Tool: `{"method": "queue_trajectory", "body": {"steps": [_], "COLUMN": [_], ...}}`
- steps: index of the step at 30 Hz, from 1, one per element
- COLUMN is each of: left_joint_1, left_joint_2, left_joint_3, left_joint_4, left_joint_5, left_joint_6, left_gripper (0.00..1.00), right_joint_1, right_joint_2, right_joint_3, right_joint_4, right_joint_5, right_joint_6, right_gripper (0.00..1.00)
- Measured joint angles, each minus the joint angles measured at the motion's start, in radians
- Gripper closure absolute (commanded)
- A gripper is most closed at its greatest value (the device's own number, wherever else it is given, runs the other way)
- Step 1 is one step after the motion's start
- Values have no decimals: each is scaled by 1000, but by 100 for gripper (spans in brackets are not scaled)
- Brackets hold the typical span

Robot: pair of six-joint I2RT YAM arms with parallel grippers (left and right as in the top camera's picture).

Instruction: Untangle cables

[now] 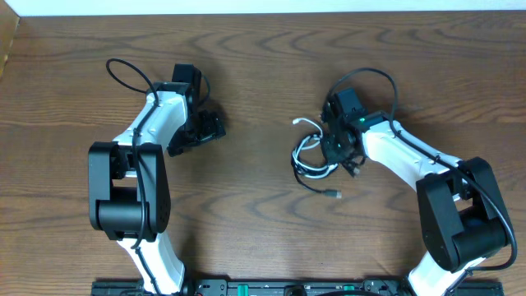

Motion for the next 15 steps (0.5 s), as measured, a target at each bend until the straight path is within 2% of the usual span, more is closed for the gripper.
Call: {"method": "queue_trajectory", "body": {"steps": [3,6,8,10,13,15], "left_joint_1": [0,0,0,0,0,0], "left_joint_2": [0,0,0,0,0,0], "left_joint_3": [0,0,0,0,0,0], "left_joint_4": [0,0,0,0,0,0], "left_joint_5": [0,0,0,0,0,0], "left_joint_6": [0,0,0,0,0,0], "left_gripper": [2,2,2,2,2,2], "right_joint_1": [-1,-1,-1,-1,-1,-1], "right_joint_2": [0,0,0,0,0,0], "right_joint_3": [27,47,49,49,50,50], "right_joint_4": [48,67,72,89,129,148], "right_joint_5": [-23,-41,-50,-54,-65,-87], "right_joint_6": [-96,-156,-173,-166,-137,-120], "right_gripper": [98,55,38,31,27,20]}}
